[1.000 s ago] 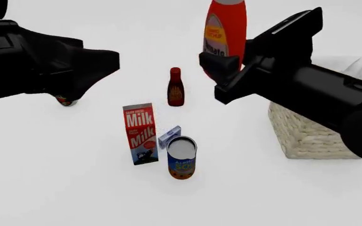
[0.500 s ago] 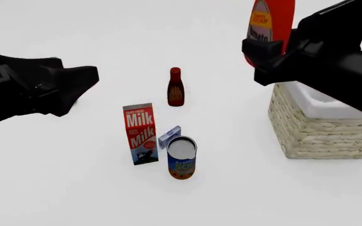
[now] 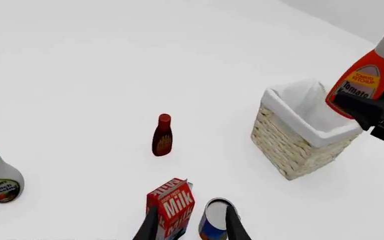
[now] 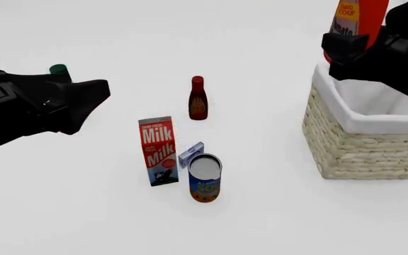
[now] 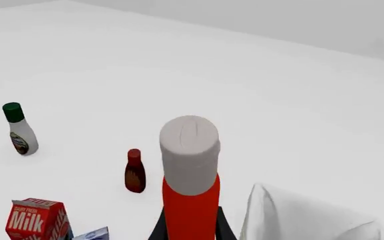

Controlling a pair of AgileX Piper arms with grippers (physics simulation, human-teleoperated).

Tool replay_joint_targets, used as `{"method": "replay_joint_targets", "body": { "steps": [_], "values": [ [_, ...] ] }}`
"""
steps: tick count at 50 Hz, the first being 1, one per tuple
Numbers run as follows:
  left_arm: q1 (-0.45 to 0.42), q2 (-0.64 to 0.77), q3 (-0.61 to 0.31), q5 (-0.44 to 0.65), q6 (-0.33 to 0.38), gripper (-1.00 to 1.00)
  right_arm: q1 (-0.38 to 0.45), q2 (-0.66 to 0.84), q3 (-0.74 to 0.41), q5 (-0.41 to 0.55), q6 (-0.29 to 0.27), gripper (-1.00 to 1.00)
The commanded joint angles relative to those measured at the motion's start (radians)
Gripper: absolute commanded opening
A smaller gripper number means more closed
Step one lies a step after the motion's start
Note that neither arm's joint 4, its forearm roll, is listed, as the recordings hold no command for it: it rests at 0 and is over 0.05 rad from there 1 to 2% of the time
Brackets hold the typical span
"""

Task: Pick the ketchup and place it in the basket.

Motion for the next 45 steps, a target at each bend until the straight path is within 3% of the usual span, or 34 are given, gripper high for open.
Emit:
{"method": "replay_joint_targets", "body": {
  "steps": [1,45],
  "values": [
    [0.007,0.006,0.010,-0.012,-0.010,1.00,-0.099,-0.015,0.002,-0.009,0.029,-1.00],
    [0.033,0.011,0.034,-0.042,-0.036,1.00,-0.348,0.007,0.024,-0.083,0.067,-1.00]
  ]
}}
